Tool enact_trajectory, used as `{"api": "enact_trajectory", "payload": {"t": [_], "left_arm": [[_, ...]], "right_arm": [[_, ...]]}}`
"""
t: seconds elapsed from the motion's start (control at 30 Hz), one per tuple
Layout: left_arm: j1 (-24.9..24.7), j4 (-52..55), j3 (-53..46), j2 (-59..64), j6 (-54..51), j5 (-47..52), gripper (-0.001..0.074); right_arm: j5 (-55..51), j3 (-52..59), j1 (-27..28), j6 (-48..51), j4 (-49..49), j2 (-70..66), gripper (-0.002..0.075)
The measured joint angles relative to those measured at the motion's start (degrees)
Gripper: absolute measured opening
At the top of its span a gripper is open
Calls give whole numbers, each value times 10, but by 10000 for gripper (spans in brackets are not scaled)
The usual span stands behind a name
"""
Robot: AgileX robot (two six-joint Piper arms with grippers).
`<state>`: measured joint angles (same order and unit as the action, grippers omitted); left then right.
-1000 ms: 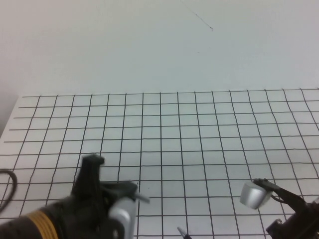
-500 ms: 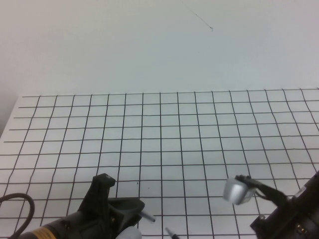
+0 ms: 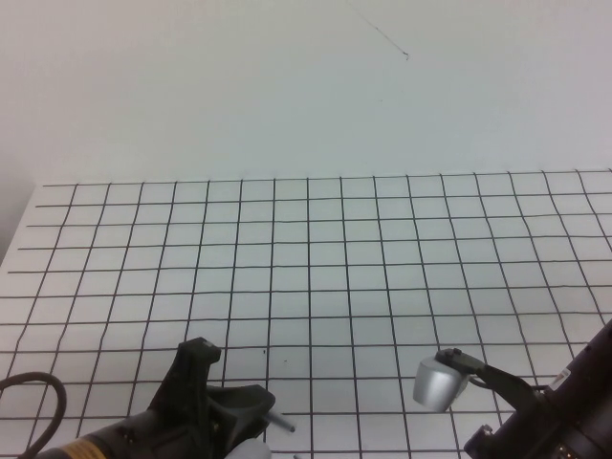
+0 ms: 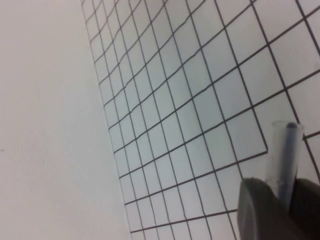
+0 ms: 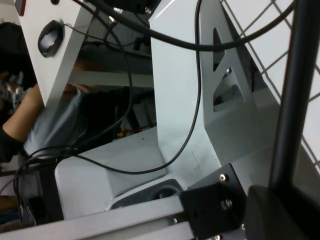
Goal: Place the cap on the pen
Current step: Put the cap on the pen
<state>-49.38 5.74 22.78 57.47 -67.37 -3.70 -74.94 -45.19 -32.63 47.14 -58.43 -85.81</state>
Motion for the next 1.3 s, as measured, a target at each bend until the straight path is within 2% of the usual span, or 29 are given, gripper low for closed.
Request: {"api": "enact_trajectory", "payload": {"t": [0.3, 0.57, 1.3], "left_arm": [[0, 0, 0, 0, 0, 8, 81], [-33, 1, 0, 0, 3, 22, 81], [-33, 1, 0, -24, 3, 37, 81]], "right_arm": [[4, 0, 0, 13, 2, 0, -3], [12, 0, 0, 13, 2, 0, -3], [21, 0, 0, 13, 36, -3, -3]]}}
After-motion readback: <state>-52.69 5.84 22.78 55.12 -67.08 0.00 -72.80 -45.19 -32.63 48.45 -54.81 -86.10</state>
